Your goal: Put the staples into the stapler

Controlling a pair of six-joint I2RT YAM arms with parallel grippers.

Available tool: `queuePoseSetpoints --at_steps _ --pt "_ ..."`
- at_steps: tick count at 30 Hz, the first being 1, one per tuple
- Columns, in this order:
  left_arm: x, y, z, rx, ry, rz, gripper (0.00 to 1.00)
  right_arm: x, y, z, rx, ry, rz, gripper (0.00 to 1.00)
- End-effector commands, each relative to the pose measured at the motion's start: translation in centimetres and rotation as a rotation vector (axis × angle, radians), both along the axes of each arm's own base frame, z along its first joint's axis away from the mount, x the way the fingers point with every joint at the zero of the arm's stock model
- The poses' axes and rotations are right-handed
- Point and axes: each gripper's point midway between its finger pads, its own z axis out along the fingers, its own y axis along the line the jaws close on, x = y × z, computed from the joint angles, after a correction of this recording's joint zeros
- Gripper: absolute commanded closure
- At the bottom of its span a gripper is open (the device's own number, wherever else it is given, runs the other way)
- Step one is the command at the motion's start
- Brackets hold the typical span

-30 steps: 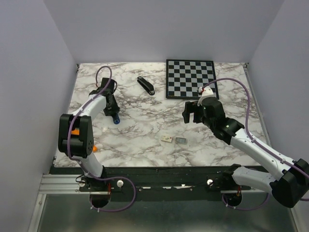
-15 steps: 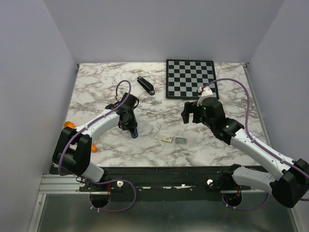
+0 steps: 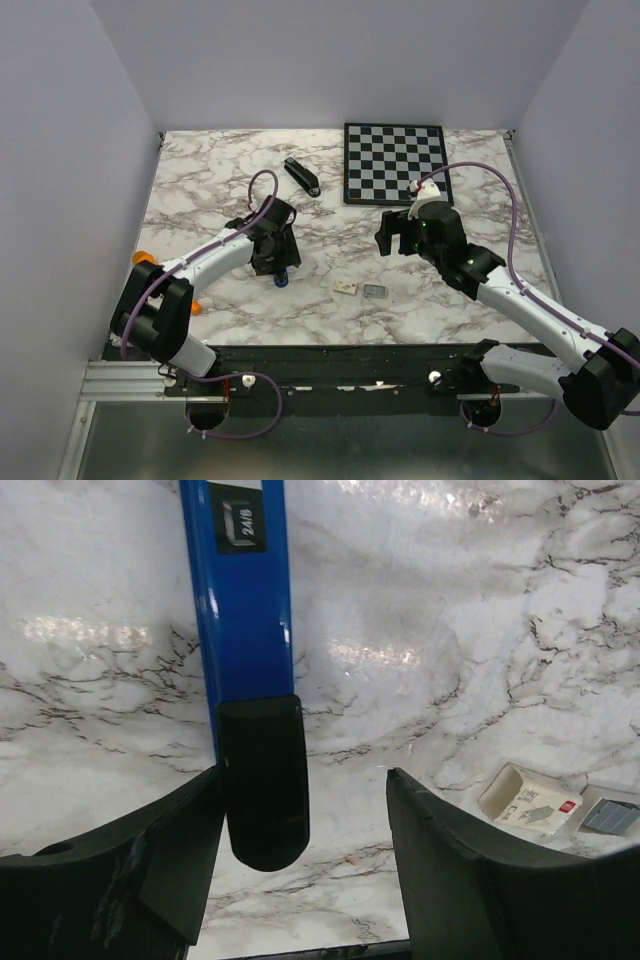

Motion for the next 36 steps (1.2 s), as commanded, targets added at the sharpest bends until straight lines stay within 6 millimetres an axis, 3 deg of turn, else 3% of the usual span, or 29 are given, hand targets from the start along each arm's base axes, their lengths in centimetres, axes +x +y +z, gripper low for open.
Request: queuePoseSetpoints --at_steps 1,6,11,13,14,17,21,25,27,30,32,36 --pt "-0.9 -2.7 -0.2 -0.091 0.044 -0.035 0.27 0.1 0.3 0.1 0.012 -0.013 0.008 0.0" --pt "0.3 -7.0 0.9 -0.199 0.031 -0.12 0.27 0.2 0.2 0.0 0.006 -0.011 0.002 0.0" --pt "3.5 -12.1 3.7 -0.284 -0.061 -0.213 0.27 0.3 0.1 0.1 0.005 -0.017 -0.004 0.0" --pt "4.1 -13.5 3.6 -0.287 -0.073 -0.262 0.26 0.3 0.0 0.1 0.001 -0.021 -0.008 0.0" --pt "4.8 -14.7 4.9 -0.303 -0.11 -0.292 0.26 0.3 -0.1 0.2 0.0 -0.024 -0.011 0.0" --pt "5.5 -15.9 5.8 -0.299 -0.154 -0.38 0.26 0.1 -0.3 0.6 0.0 -0.04 -0.013 0.0" --pt "6.4 -14.6 8.4 -0.196 -0.296 -0.521 0.24 -0.2 -0.6 2.0 0.026 -0.1 -0.003 0.0" --pt "7.6 -11.0 9.8 0.056 -0.446 -0.689 0.19 -1.1 -0.6 4.3 0.068 -0.219 0.057 0.0" --pt "8.0 -9.0 9.7 0.207 -0.485 -0.805 0.17 -1.7 -0.4 5.4 0.094 -0.291 0.1 0.0" --pt "8.5 -8.0 9.1 0.324 -0.51 -0.954 0.16 -2.2 -0.3 5.9 0.078 -0.371 0.155 0.0" --pt "8.6 -8.0 9.0 0.353 -0.511 -1.024 0.16 -2.2 -0.6 5.8 0.064 -0.39 0.154 0.0" --pt "8.0 -8.7 6.6 0.359 -0.455 -1.226 0.16 -2.4 -1.2 6.0 0.061 -0.4 0.131 0.0"
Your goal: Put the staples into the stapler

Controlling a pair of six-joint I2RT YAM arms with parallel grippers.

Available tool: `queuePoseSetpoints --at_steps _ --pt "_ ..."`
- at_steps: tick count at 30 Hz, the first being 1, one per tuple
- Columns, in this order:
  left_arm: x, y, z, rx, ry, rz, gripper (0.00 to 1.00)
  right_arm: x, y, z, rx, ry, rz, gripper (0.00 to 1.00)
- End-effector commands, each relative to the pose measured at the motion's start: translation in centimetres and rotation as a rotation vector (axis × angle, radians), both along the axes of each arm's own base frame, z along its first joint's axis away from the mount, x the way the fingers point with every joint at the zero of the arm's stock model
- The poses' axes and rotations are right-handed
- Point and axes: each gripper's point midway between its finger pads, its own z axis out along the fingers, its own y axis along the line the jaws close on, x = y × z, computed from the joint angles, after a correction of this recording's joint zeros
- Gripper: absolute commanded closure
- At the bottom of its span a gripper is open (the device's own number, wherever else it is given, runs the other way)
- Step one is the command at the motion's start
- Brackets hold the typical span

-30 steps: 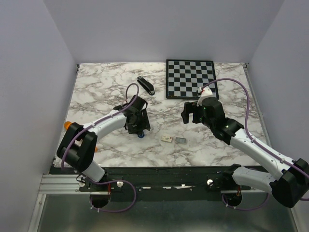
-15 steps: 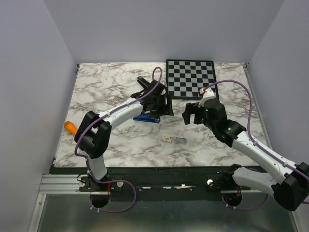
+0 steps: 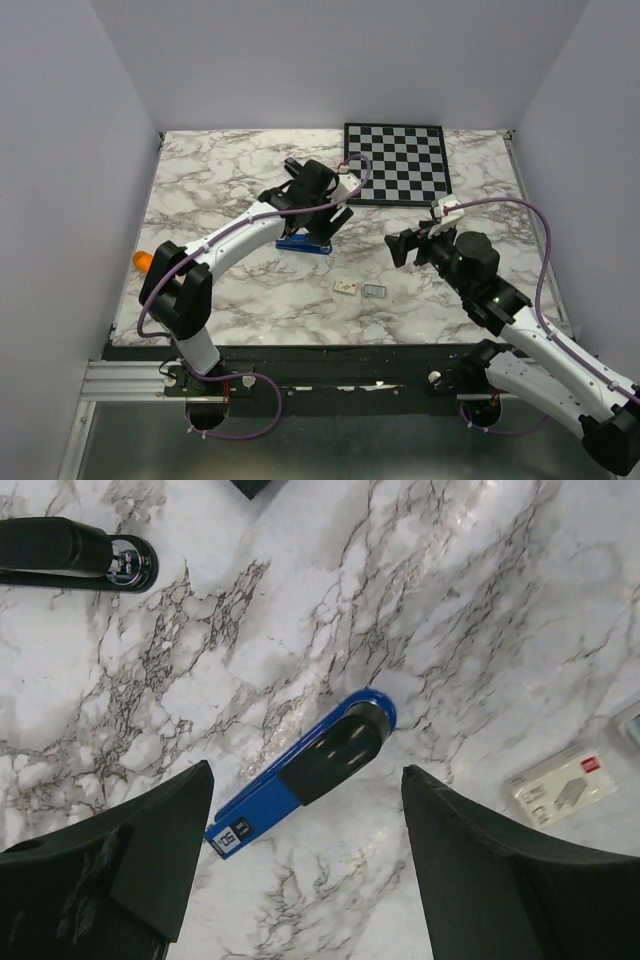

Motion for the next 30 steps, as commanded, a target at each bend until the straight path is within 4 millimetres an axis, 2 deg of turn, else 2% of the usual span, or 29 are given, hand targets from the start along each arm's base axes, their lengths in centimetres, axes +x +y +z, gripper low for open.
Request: queuePoseSetpoints --at_steps 1,2,4,5,6,8,9,11,12,14,16,23,26,29,30 --pt "-0.4 0.6 -2.8 0.197 0.014 -0.258 0.16 -0.1 -0.1 1.5 0.0 -0.076 0.013 0.0" --pt "-0.3 0.5 -2.7 0.205 0.018 -0.271 0.15 -0.1 -0.3 1.4 -0.003 -0.073 0.005 0.0" --pt "-0.8 0.8 -4.4 0.254 0.074 -0.312 0.15 -0.1 -0.5 1.5 -0.004 -0.075 -0.006 0.0" --pt "-0.7 0.4 -4.2 0.248 0.082 -0.328 0.15 -0.1 -0.6 1.3 -0.007 -0.071 -0.007 0.0" --pt "-1.2 0.6 -5.4 0.271 0.132 -0.343 0.16 -0.1 -0.6 1.3 -0.009 -0.071 -0.008 0.0" --pt "-1.1 0.3 -5.6 0.275 0.15 -0.36 0.16 -0.1 -0.6 1.1 -0.019 -0.067 -0.009 0.0" --pt "-1.1 0.4 -6.4 0.288 0.173 -0.362 0.17 0.0 -0.6 1.0 -0.019 -0.066 -0.012 0.0" --pt "-0.8 0.1 -6.6 0.291 0.181 -0.369 0.18 0.1 -0.7 0.8 -0.029 -0.057 -0.018 0.0" --pt "-1.2 0.1 -7.5 0.302 0.219 -0.376 0.2 0.2 -0.7 0.7 -0.032 -0.055 -0.022 0.0" --pt "-0.9 -0.2 -7.6 0.302 0.234 -0.379 0.25 0.3 -0.9 0.4 -0.042 -0.048 -0.027 0.0" --pt "-0.9 -0.2 -8.5 0.315 0.262 -0.38 0.28 0.3 -0.9 0.4 -0.046 -0.048 -0.033 0.0" --pt "0.1 0.1 -9.3 0.335 0.255 -0.356 0.4 0.5 -1.0 -0.1 -0.061 -0.037 -0.038 0.0" --pt "0.1 0.7 -9.5 0.322 0.276 -0.34 0.5 0.6 -0.8 -0.4 -0.064 -0.027 -0.035 0.0" --pt "0.0 0.9 -9.0 0.282 0.286 -0.335 0.57 0.6 -0.5 -0.5 -0.06 -0.018 -0.023 0.0" --pt "-0.1 0.8 -8.4 0.266 0.279 -0.338 0.63 0.6 -0.4 -0.4 -0.057 -0.015 -0.018 0.0"
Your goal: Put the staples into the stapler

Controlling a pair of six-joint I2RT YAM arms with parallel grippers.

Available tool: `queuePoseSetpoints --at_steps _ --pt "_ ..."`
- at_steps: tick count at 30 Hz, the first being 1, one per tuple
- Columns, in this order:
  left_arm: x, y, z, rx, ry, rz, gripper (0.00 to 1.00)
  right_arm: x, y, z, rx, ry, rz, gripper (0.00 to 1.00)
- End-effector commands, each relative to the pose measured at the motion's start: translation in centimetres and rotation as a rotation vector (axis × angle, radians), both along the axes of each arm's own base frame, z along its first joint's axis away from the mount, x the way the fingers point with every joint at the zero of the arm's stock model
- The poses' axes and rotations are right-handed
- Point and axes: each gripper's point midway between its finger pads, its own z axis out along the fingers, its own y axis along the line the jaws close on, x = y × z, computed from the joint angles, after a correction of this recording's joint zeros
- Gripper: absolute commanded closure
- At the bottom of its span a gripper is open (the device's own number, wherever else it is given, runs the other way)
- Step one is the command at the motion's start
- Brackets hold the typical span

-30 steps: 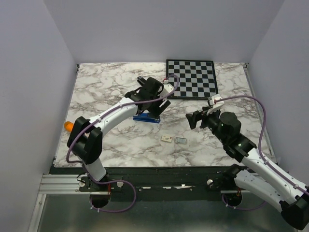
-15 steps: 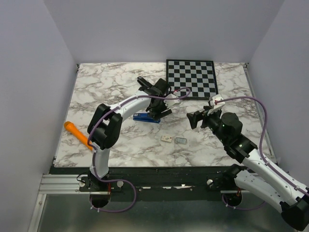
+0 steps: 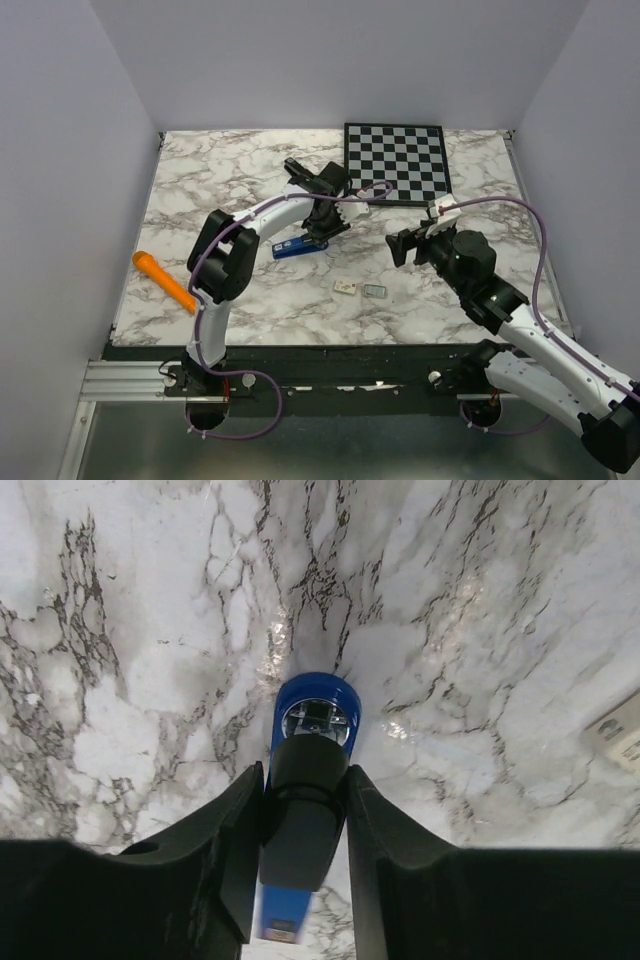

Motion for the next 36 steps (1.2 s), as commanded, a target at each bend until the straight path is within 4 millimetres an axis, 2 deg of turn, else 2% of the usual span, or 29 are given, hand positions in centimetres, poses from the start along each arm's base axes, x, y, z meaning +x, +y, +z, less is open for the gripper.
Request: queuePoseSetpoints --at_steps 1,3,5,8,9,11,12,13,17,19,20,21,22,23,24,25,26,27,28,29,31,36 --pt "-0.4 0.4 1.1 -0.063 0.039 0.015 0.65 0.3 0.4 0.2 0.004 0.003 0.004 0.0" --pt "-0.8 0.3 1.9 -0.095 0.045 0.014 0.75 0.3 0.9 0.2 0.01 0.013 0.022 0.0" --pt "-1.0 0.5 2.2 -0.109 0.048 0.023 0.81 0.4 1.4 -0.1 0.023 0.039 0.032 0.0" --pt "-1.5 0.7 3.3 -0.154 0.05 0.038 0.99 0.6 2.1 0.2 0.064 0.071 0.037 0.0" --pt "-1.3 0.6 4.4 -0.186 0.029 0.044 1.0 0.9 2.4 0.1 0.072 0.089 0.035 0.0" --pt "-2.0 0.4 5.0 -0.243 0.052 0.058 1.0 1.0 2.8 -0.5 0.095 0.149 0.022 0.0" --pt "-1.6 0.3 6.4 -0.287 0.02 0.067 1.0 1.2 3.1 -1.1 0.091 0.178 0.021 0.0" --pt "-1.7 0.1 6.9 -0.318 0.026 0.094 1.0 1.3 3.7 -0.6 0.109 0.187 0.035 0.0" --pt "-2.3 -0.5 9.0 -0.424 0.023 0.142 1.0 1.7 4.8 -0.7 0.146 0.246 0.04 0.0" --pt "-2.3 -1.1 10.8 -0.49 -0.009 0.145 1.0 1.6 5.7 -0.7 0.175 0.28 0.07 0.0" --pt "-2.8 -1.2 10.9 -0.522 0.016 0.199 1.0 1.6 6.3 -0.6 0.186 0.297 0.083 0.0" --pt "-2.1 -1.9 13.0 -0.596 -0.041 0.205 1.0 1.8 6.5 -0.6 0.196 0.307 0.08 0.02" --pt "-2.4 -2.4 13.8 -0.647 -0.036 0.216 1.0 1.3 7.2 -0.7 0.219 0.337 0.116 0.03" --pt "-3.0 -2.6 13.7 -0.683 -0.014 0.229 1.0 1.4 7.7 -0.8 0.228 0.352 0.123 0.04" --pt "-3.2 -3.8 16.6 -0.81 -0.024 0.232 1.0 1.4 8.0 -0.8 0.239 0.365 0.134 0.06" --pt "-3.5 -4.1 17.4 -0.858 -0.029 0.237 1.0 1.1 8.5 -0.9 0.256 0.389 0.151 0.06" --pt "-4.1 -4.2 17.0 -0.883 -0.019 0.249 1.0 1.0 8.8 -0.9 0.264 0.4 0.161 0.07" --pt "-4.1 -4.6 19.6 -0.973 -0.058 0.253 1.0 1.1 9.0 -0.9 0.269 0.408 0.166 0.08" --pt "-4.3 -4.7 20.3 -1.004 -0.069 0.252 1.0 0.9 9.2 -0.9 0.282 0.422 0.173 0.09" --pt "-4.6 -4.6 20.2 -1.019 -0.073 0.266 1.0 0.9 9.3 -0.9 0.286 0.427 0.175 0.09" --pt "-4.7 -4.6 22.3 -1.088 -0.108 0.273 1.0 0.8 9.5 -1.1 0.297 0.443 0.18 0.11" --pt "-5.8 -5.0 23.2 -1.132 -0.094 0.264 1.0 0.6 10.1 -1.0 0.322 0.458 0.201 0.18"
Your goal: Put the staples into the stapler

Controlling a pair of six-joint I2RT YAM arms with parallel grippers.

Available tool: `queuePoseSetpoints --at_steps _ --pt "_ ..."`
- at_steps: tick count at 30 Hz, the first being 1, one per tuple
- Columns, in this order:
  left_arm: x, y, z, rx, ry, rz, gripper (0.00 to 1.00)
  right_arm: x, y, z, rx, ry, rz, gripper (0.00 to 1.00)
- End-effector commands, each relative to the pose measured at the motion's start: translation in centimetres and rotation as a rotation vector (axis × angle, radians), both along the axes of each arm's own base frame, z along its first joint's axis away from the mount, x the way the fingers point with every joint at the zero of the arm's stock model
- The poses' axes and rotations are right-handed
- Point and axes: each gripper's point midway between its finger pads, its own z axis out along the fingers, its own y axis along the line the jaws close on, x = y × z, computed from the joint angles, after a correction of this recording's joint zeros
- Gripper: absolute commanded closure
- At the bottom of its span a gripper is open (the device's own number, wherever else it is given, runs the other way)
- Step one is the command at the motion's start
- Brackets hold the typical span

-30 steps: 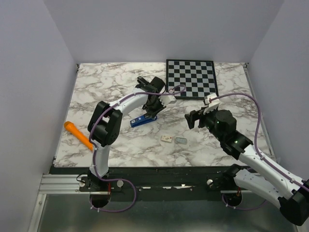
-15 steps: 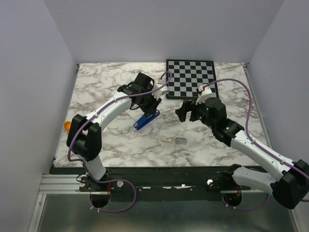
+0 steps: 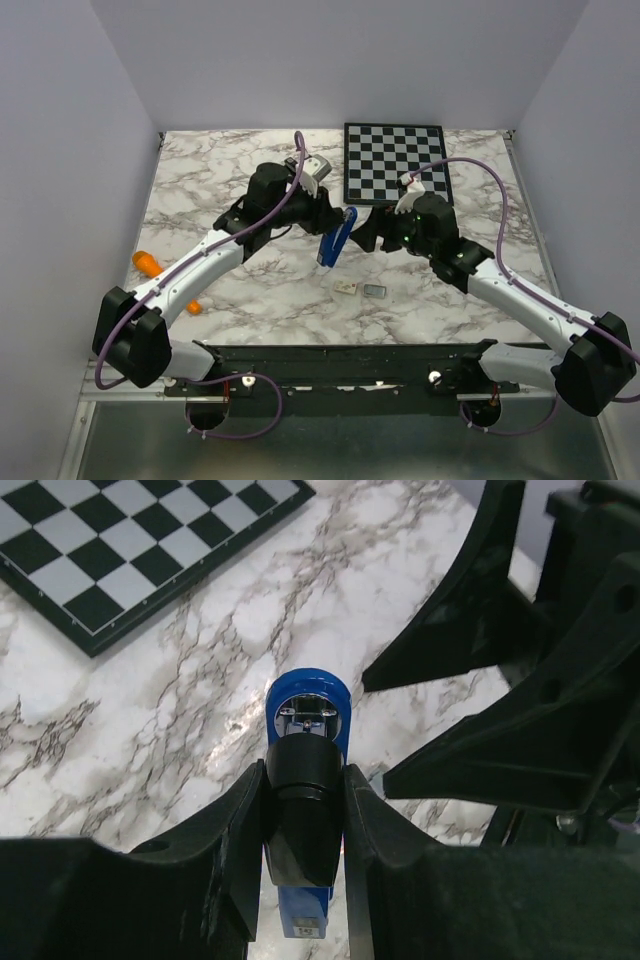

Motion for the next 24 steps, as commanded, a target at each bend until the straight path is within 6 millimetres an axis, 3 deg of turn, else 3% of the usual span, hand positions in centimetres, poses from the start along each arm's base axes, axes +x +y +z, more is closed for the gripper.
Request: queuePoseSetpoints --at_steps 1,9,16,21,24 --pt "-0.7 -1.9 5.6 -0.18 -0.086 -0.036 1.0 -0.4 1.4 1.3 0.069 0.025 0.044 0.2" --pt "-2.1 -3.2 6.0 -0.18 -0.095 -0.08 1.0 0.3 1.2 2.1 0.09 0.01 0.001 0.41" --pt "-2.7 -3.6 6.1 -0.166 -0.115 -0.089 1.0 1.1 -0.4 2.3 0.082 -0.014 -0.106 0.59" --pt "-3.3 -4.2 6.9 -0.172 -0.139 -0.118 1.0 0.8 0.0 2.3 0.111 0.01 -0.097 0.65" --pt "-3.4 -4.1 7.3 -0.176 -0.155 -0.118 1.0 0.7 0.1 2.6 0.142 0.03 -0.108 0.76"
